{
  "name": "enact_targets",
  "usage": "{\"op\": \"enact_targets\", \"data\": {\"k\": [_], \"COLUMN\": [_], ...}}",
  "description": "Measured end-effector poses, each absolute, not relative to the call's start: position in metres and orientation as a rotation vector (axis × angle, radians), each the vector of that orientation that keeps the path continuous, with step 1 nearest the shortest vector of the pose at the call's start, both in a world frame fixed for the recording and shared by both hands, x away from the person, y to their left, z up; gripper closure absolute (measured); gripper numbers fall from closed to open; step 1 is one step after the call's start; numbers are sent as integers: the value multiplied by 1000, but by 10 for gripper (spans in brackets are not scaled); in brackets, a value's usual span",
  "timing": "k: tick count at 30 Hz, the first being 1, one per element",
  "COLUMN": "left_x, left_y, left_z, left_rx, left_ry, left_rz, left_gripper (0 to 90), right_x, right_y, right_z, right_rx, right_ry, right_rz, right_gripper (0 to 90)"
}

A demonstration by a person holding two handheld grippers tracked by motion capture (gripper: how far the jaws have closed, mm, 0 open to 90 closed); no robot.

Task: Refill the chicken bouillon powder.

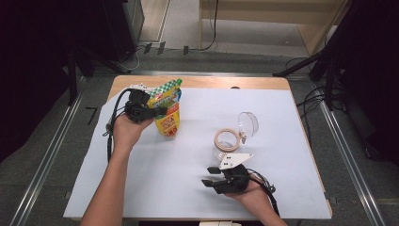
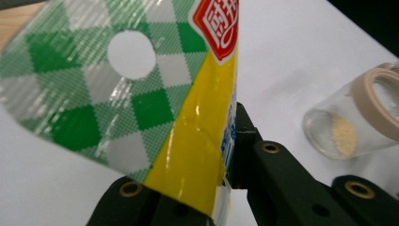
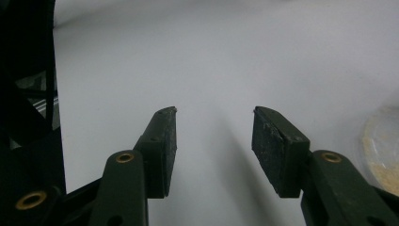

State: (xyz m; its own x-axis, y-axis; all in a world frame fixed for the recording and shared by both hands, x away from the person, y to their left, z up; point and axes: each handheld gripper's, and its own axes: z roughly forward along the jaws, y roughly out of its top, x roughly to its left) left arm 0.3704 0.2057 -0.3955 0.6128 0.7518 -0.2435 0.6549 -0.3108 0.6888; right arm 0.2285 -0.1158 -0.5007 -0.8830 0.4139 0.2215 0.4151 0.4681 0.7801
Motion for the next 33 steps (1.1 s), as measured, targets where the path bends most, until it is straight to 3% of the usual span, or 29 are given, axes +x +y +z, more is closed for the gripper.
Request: {"op": "enact_targets", "data": {"k": [20,33], "left_x": [318,295], "left_y": [183,170], "left_z": [-356,-343], "left_rx": [2104,2150], "left_ry": [919,835], "left_rz": [58,18], "left_gripper": [892,894], "right_x": [233,245], "right_y": [-122,-111], "right_z": [-499,-505], "right_rx": [-798,-932], "right_ry": [-2690,-2636], "right_rz": [-1469,-1500], "right_gripper": [516,596]}}
